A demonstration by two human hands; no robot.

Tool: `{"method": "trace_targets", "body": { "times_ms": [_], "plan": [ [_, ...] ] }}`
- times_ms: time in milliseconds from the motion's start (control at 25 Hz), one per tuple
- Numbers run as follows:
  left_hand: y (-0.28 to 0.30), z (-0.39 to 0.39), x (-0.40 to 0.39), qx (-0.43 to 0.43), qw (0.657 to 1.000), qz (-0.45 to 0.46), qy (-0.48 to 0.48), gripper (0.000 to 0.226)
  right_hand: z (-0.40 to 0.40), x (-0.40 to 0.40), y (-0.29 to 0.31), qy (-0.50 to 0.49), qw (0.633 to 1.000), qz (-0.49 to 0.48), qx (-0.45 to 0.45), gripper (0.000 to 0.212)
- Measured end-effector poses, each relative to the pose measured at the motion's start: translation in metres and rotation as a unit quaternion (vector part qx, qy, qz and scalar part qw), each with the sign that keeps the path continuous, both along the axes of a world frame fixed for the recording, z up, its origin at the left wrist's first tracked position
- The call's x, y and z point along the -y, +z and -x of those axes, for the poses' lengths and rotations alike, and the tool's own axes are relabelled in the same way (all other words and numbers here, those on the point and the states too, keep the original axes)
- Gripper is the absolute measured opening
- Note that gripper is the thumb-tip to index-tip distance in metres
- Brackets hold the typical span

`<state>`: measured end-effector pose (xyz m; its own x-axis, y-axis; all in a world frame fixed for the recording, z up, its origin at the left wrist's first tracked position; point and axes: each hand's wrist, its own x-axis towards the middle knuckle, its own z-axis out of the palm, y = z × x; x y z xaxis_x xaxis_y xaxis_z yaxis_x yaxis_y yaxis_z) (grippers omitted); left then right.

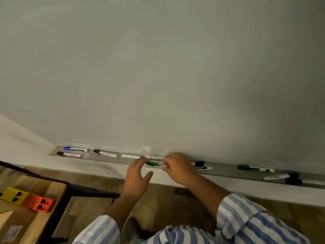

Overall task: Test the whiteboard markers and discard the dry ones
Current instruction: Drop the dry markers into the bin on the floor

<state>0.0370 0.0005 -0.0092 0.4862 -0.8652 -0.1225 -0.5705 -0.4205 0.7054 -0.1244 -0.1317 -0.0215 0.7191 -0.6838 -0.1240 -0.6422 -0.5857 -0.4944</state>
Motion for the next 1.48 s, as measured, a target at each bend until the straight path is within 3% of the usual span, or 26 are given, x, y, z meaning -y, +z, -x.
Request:
{"method": "trace_targets", "body": {
  "times_ms": [40, 120, 240, 360, 560, 680, 920, 1080, 1200, 1320, 1480],
  "plan": [
    [0.003, -0.002, 0.003, 0.082, 0.996, 0.016, -0.039, 0.048, 0.001, -0.003, 0.010, 0.024, 0.999, -0.021, 0.023, 0.012],
    [0.011, -0.007, 0.013, 0.166, 0.978, 0.029, -0.123, 0.044, 0.001, -0.006, 0.030, 0.061, 0.995, -0.062, 0.056, 0.009],
    [0.029, -0.017, 0.028, 0.227, 0.944, 0.021, -0.238, 0.027, -0.001, -0.002, 0.057, 0.058, 0.993, -0.073, 0.078, 0.015],
    [0.055, -0.037, 0.041, 0.263, 0.913, 0.050, -0.307, 0.047, -0.003, -0.001, 0.089, 0.031, 0.994, -0.056, 0.094, 0.018],
    [0.098, -0.065, 0.054, 0.301, 0.875, 0.136, -0.355, 0.042, -0.011, -0.013, 0.137, 0.004, 0.992, 0.064, 0.105, 0.019],
    [0.110, -0.078, 0.053, 0.305, 0.863, 0.169, -0.365, 0.051, -0.022, -0.026, 0.147, -0.009, 0.987, 0.119, 0.103, 0.018],
    [0.125, -0.099, 0.046, 0.242, 0.890, 0.215, -0.321, 0.044, -0.029, -0.046, 0.156, -0.077, 0.978, 0.076, 0.177, 0.017],
    [0.158, -0.105, 0.038, 0.181, 0.907, 0.255, -0.280, 0.017, -0.017, -0.059, 0.186, -0.172, 0.924, 0.016, 0.342, 0.017],
    [0.197, -0.103, 0.030, 0.105, 0.900, 0.333, -0.260, 0.024, -0.007, -0.071, 0.223, -0.167, 0.855, -0.028, 0.490, 0.016],
    [0.263, -0.103, 0.037, 0.148, 0.844, 0.458, -0.236, 0.035, 0.001, -0.075, 0.284, -0.156, 0.792, -0.003, 0.590, 0.019],
    [0.357, -0.104, 0.059, 0.252, 0.763, 0.563, -0.194, 0.039, 0.005, -0.066, 0.358, -0.096, 0.777, 0.114, 0.611, 0.045]
  ]
}}
